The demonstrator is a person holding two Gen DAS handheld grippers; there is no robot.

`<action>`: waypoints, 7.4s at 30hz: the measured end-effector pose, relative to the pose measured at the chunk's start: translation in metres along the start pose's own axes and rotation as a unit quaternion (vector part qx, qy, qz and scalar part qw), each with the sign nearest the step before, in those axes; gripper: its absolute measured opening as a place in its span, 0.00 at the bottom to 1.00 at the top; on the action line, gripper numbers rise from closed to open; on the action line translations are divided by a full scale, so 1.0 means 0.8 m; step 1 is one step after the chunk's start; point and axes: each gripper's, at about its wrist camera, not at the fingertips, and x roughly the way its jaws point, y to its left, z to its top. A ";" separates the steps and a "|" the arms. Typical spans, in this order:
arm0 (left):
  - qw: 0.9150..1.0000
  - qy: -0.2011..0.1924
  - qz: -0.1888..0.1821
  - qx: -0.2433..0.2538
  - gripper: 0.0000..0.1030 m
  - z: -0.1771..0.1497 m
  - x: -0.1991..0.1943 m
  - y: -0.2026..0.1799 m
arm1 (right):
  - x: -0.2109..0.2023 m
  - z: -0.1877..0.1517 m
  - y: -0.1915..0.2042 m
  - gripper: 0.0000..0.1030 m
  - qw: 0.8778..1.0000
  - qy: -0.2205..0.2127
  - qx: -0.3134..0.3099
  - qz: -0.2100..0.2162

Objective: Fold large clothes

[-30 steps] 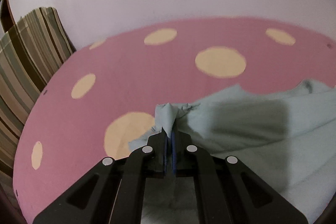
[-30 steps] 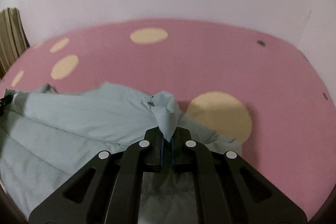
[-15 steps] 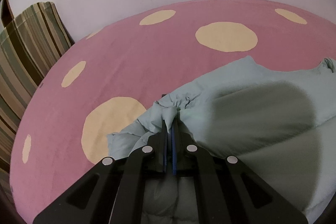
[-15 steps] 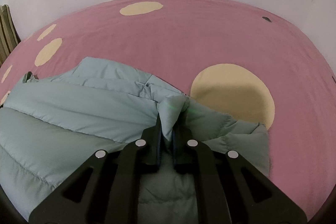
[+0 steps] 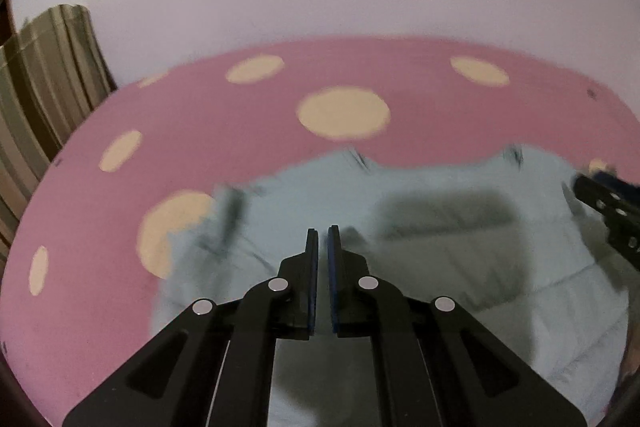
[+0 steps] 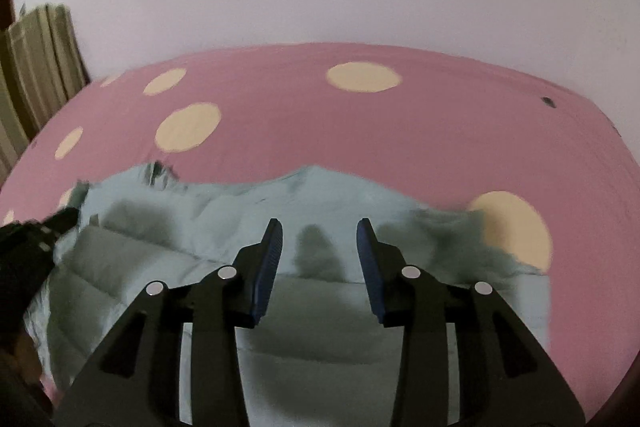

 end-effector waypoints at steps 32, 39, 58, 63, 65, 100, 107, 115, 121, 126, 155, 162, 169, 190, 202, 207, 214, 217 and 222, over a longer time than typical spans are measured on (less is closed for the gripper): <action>0.999 0.020 0.049 -0.015 0.04 -0.049 0.047 0.050 | 0.032 -0.068 -0.070 0.53 0.995 0.024 0.035 -0.093; 0.999 0.018 0.050 -0.010 0.05 -0.041 0.035 0.056 | 0.019 -0.061 -0.074 0.54 0.995 0.021 0.043 -0.087; 0.993 0.065 -0.009 -0.097 0.79 -0.082 0.009 0.129 | -0.037 -0.100 -0.131 0.93 0.991 0.050 0.084 -0.089; 0.990 0.082 -0.035 -0.105 0.79 -0.084 0.029 0.130 | -0.011 -0.105 -0.142 0.95 0.989 0.076 0.113 -0.059; 0.992 0.076 -0.038 -0.098 0.75 -0.086 0.028 0.126 | -0.009 -0.110 -0.145 0.94 0.987 0.074 0.129 -0.052; 0.991 0.067 -0.059 -0.104 0.10 -0.160 -0.087 0.187 | -0.120 -0.180 -0.059 0.15 0.981 0.067 0.165 0.074; 0.990 0.067 -0.061 -0.112 0.10 -0.226 -0.150 0.220 | -0.175 -0.239 -0.023 0.15 0.981 0.080 0.151 0.093; 0.990 0.068 -0.056 -0.109 0.11 -0.278 -0.179 0.223 | -0.208 -0.275 0.000 0.18 0.986 0.078 0.130 0.071; 0.991 0.067 -0.047 -0.110 0.20 -0.285 -0.176 0.222 | -0.213 -0.276 0.010 0.35 0.991 0.078 0.102 0.035; 0.989 0.060 -0.034 -0.132 0.50 -0.290 -0.190 0.237 | -0.235 -0.276 -0.001 0.47 0.992 0.070 0.107 0.010; 0.991 0.035 -0.004 -0.126 0.55 -0.280 -0.219 0.266 | -0.213 -0.238 0.199 0.32 0.996 0.074 -0.027 0.053; 0.992 0.041 -0.008 -0.119 0.55 -0.275 -0.211 0.260 | -0.189 -0.248 0.208 0.32 0.995 0.090 -0.038 0.029; 0.993 0.044 -0.010 -0.114 0.55 -0.270 -0.205 0.256 | -0.190 -0.247 0.219 0.32 0.994 0.093 -0.062 0.011; 0.992 0.075 -0.024 -0.102 0.55 -0.257 -0.171 0.246 | -0.172 -0.256 0.219 0.33 0.993 0.103 -0.063 0.007; 0.984 0.114 -0.058 -0.127 0.65 -0.265 -0.139 0.254 | -0.170 -0.258 0.219 0.33 0.993 0.099 -0.062 0.010; 0.982 0.120 -0.065 -0.134 0.65 -0.268 -0.136 0.254 | -0.170 -0.258 0.221 0.33 0.993 0.096 -0.063 0.007; 0.985 0.117 -0.064 -0.112 0.71 -0.267 -0.140 0.245 | -0.169 -0.259 0.221 0.33 0.993 0.094 -0.065 0.005; 0.984 0.126 -0.069 -0.110 0.75 -0.270 -0.131 0.245 | -0.169 -0.260 0.221 0.33 0.994 0.094 -0.063 0.006; 0.983 0.122 -0.081 -0.110 0.73 -0.273 -0.123 0.245 | -0.169 -0.259 0.221 0.33 0.994 0.094 -0.063 0.005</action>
